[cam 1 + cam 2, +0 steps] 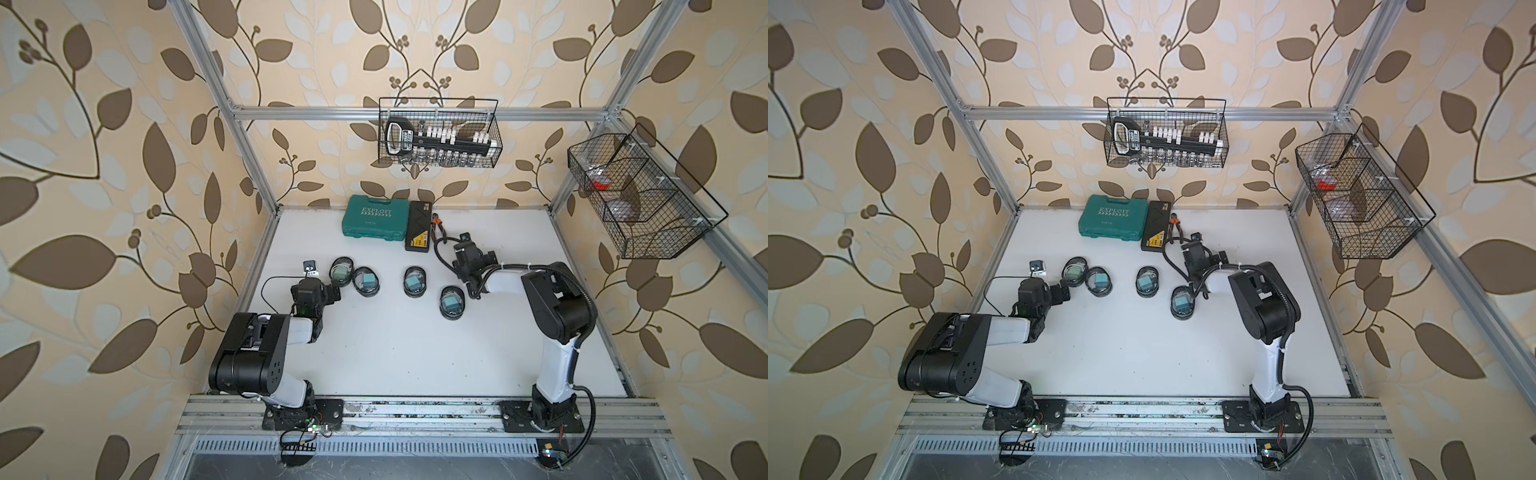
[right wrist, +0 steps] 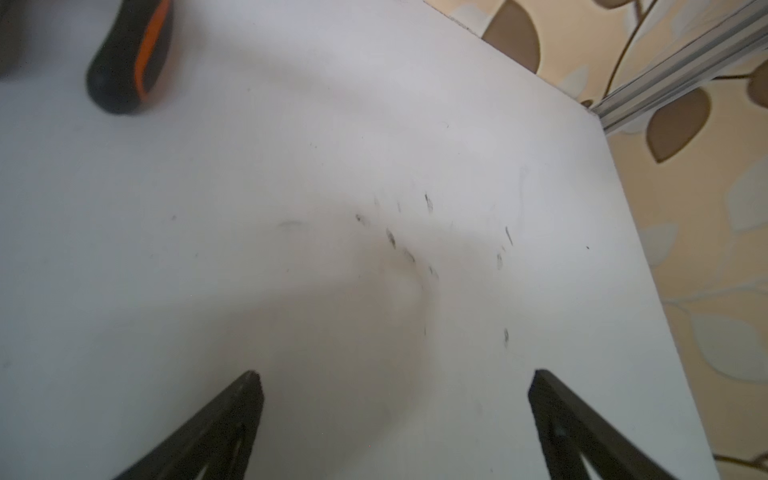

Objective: Pack away charging kits
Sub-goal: Reset both arms

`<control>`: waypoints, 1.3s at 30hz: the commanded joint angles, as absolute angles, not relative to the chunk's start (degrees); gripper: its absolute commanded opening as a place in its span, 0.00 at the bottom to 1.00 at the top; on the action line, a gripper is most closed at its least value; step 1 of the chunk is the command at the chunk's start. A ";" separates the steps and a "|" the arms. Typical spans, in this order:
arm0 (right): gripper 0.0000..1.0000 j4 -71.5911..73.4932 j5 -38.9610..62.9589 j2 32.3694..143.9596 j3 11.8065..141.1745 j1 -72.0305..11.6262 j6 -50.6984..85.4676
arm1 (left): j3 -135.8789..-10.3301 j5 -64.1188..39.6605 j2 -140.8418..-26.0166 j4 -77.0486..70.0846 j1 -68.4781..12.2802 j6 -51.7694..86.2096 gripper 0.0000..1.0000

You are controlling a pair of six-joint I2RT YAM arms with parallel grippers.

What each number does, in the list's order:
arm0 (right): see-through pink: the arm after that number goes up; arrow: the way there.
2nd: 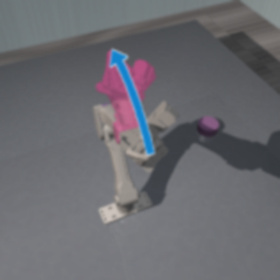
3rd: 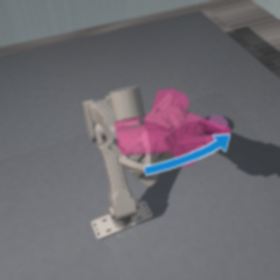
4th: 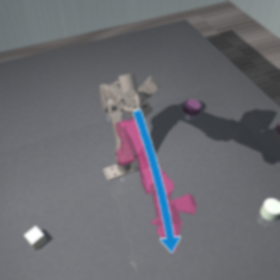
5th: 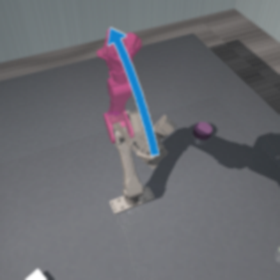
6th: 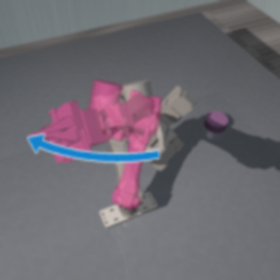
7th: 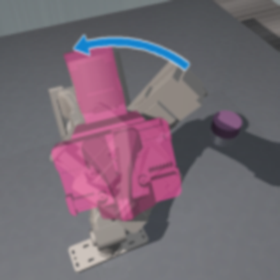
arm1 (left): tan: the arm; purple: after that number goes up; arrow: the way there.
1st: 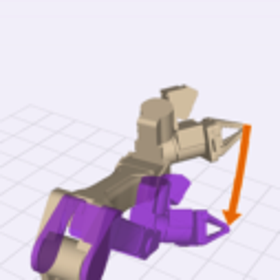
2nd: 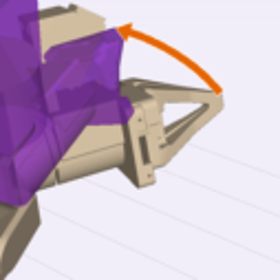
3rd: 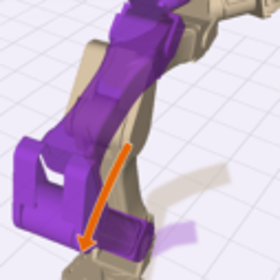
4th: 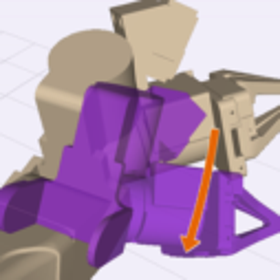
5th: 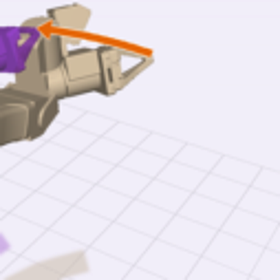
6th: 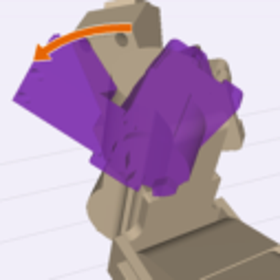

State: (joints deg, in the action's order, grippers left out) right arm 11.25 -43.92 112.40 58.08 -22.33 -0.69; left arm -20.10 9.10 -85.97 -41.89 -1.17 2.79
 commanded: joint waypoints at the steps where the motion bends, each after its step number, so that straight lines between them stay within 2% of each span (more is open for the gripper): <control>1: 1.00 16.91 -54.23 106.38 49.82 -18.17 1.90 | -21.55 5.26 -85.67 -43.14 -1.46 1.21 0.99; 4: 1.00 27.57 -46.19 92.30 36.88 -13.72 5.75 | -21.27 4.97 -85.48 -43.69 -1.47 1.14 0.99; 7: 1.00 38.28 -30.89 82.62 25.60 -8.24 6.68 | -20.28 4.13 -85.34 -45.16 -1.46 0.67 0.99; 8: 1.00 44.73 -22.22 80.31 21.11 -7.62 3.64 | -20.12 3.69 -85.23 -45.47 -1.42 0.52 0.99; 10: 1.00 51.93 -12.92 78.65 16.13 -6.34 0.82 | -19.53 3.15 -85.17 -46.59 -1.45 0.27 0.99; 13: 1.00 50.23 -4.31 82.37 18.41 1.12 6.18 | -18.48 3.12 -84.79 -47.97 -1.51 0.09 0.99; 14: 1.00 50.19 -4.09 82.37 18.33 0.39 5.25 | -18.26 3.43 -84.73 -48.37 -1.59 0.02 0.99; 17: 1.00 70.07 -10.47 84.81 9.23 0.13 7.29 | -18.67 4.46 -84.81 -47.57 -2.07 -0.04 0.99; 18: 1.00 71.23 -10.74 84.97 8.55 0.04 7.23 | -19.18 5.22 -84.87 -46.68 -2.77 -0.45 0.99; 20: 1.00 63.40 -11.15 82.96 10.99 -0.29 7.40 | -21.25 5.14 -85.54 -43.58 -3.48 -1.14 0.99; 23: 1.00 59.76 -12.35 84.29 13.94 -2.15 5.41 | -21.35 4.86 -85.40 -43.50 -3.26 -1.08 0.99; 39: 1.00 60.03 -13.54 84.29 13.84 -3.01 4.99 | -23.03 2.25 -86.27 -41.13 -1.94 -0.62 0.99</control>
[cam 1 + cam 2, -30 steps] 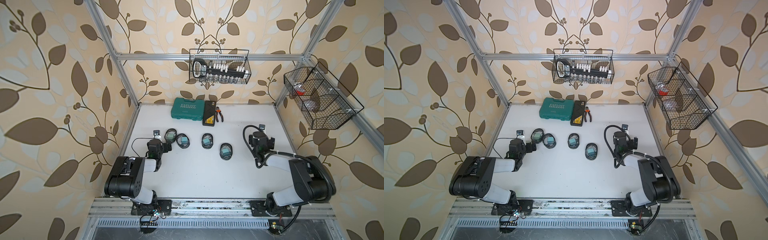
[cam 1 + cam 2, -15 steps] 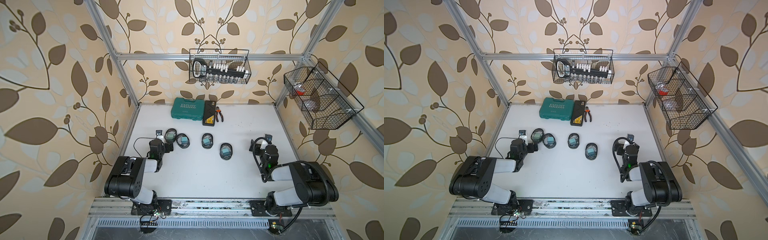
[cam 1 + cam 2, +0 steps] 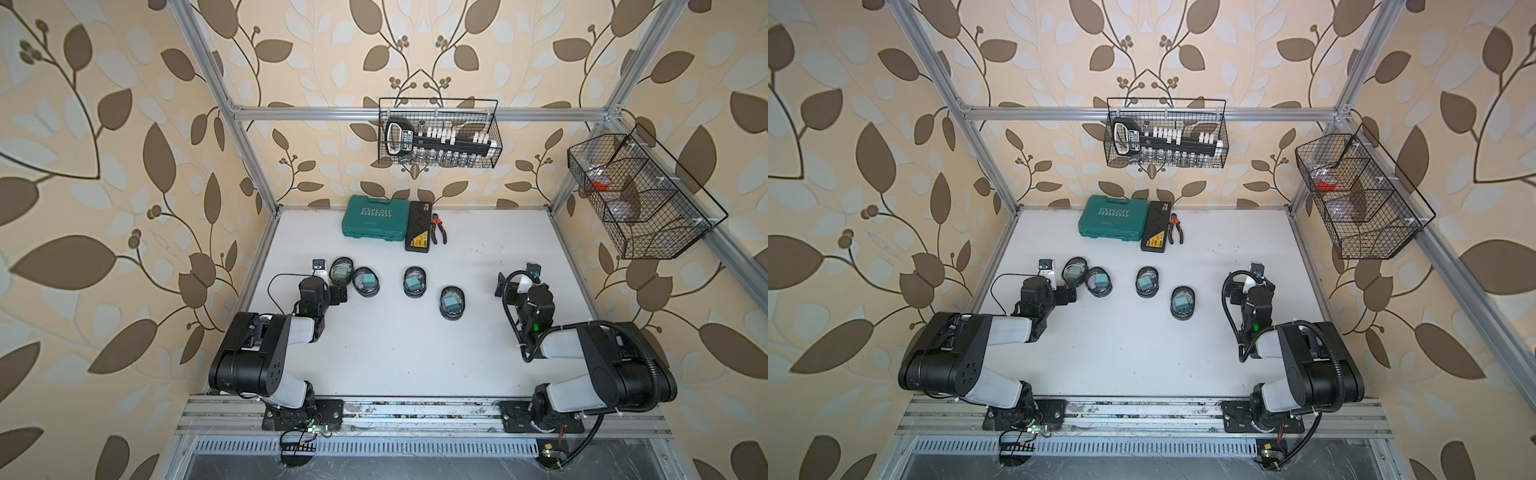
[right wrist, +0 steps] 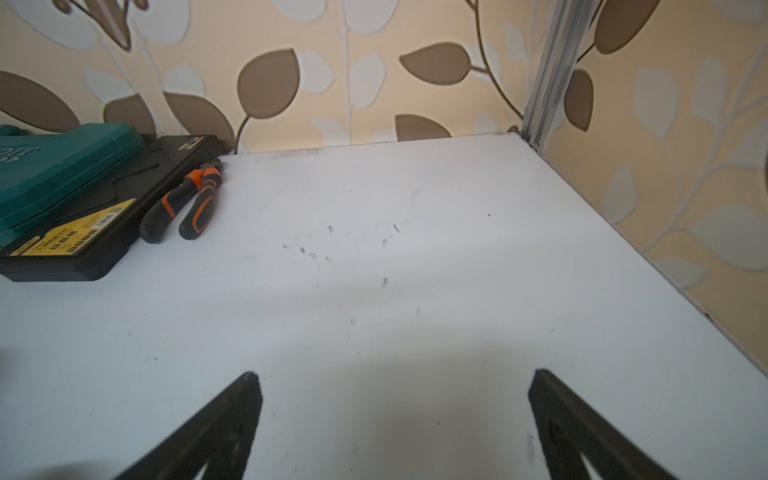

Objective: Pack away charging kits
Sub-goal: Reset both arms

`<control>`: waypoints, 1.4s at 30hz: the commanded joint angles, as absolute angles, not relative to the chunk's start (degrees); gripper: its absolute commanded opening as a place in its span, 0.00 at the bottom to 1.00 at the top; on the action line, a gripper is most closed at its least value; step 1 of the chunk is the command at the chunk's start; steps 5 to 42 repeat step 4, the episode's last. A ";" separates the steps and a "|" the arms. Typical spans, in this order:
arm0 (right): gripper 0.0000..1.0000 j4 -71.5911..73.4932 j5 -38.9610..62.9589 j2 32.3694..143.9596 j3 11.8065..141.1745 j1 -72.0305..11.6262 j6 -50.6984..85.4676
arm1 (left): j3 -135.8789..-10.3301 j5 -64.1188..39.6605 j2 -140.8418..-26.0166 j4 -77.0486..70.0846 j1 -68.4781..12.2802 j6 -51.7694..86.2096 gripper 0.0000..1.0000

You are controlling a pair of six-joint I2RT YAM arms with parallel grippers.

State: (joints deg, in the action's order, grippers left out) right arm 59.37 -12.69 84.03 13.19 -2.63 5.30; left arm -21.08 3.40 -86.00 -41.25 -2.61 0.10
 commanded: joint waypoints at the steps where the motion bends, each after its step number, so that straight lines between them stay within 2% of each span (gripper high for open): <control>1: 1.00 60.03 -13.54 84.29 13.89 -2.99 4.95 | -23.05 2.25 -86.23 -41.05 -1.93 -0.62 0.99; 42: 1.00 59.94 -13.54 84.35 13.96 -3.07 4.95 | -22.49 2.19 -85.64 -41.66 -1.76 -0.62 0.99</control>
